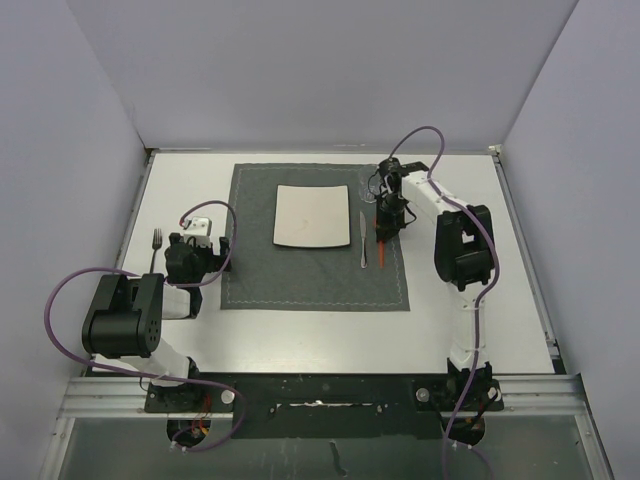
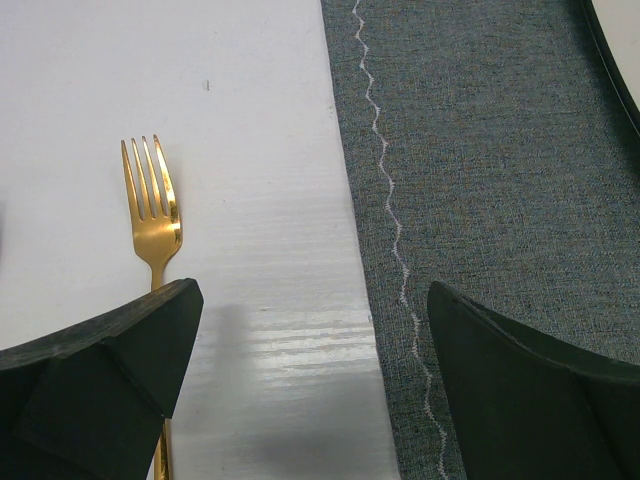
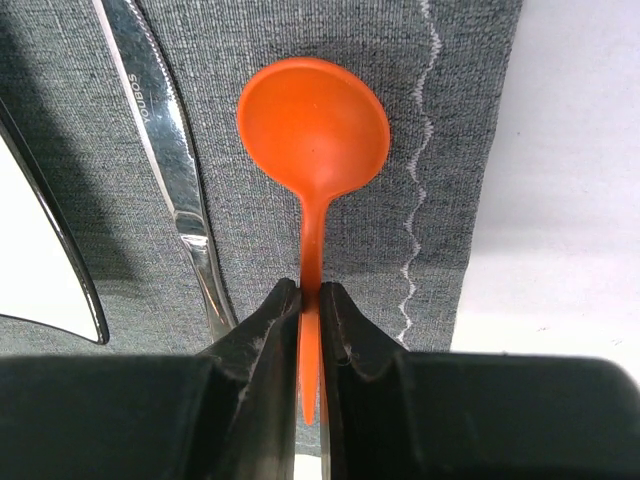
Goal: Set the dinner table for one person
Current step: Place the spoon on the napkin.
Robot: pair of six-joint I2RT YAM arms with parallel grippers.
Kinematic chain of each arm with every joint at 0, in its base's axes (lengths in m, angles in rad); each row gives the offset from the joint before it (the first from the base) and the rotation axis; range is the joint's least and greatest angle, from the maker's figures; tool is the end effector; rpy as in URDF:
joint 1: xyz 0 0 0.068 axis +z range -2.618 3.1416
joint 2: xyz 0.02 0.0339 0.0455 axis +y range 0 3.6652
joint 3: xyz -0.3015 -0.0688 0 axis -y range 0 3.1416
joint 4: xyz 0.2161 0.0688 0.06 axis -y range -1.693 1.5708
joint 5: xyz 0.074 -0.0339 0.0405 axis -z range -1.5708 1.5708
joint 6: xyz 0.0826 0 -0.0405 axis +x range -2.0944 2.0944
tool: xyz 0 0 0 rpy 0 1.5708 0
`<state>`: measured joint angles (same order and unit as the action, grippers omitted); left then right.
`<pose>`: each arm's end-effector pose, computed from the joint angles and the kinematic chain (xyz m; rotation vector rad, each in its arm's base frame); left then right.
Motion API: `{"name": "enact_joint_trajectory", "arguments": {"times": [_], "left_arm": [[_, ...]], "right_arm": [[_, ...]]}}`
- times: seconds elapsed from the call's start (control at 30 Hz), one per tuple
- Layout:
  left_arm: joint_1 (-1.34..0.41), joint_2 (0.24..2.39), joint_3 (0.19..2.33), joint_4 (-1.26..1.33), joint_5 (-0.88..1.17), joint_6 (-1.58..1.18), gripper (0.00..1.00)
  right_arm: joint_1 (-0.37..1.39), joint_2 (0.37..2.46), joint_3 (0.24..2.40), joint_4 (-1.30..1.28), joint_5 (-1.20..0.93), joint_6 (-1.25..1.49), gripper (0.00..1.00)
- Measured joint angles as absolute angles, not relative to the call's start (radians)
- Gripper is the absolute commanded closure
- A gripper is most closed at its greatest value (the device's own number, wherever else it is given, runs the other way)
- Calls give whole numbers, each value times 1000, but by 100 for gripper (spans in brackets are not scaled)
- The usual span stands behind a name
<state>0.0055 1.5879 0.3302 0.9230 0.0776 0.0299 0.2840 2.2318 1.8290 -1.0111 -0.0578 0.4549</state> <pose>0.2965 -0.0048 0.1765 0.0758 1.9033 -0.0499 0.4324 0.1312 0.1674 0.2502 3.0012 0.1667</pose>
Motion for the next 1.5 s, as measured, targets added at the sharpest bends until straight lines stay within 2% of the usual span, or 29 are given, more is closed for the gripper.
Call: {"name": "enact_joint_trajectory", "arguments": {"times": [1.5], "left_arm": [[6, 1588, 330, 923, 77, 30, 2]], "right_arm": [[300, 2284, 1891, -976, -57, 458, 100]]}}
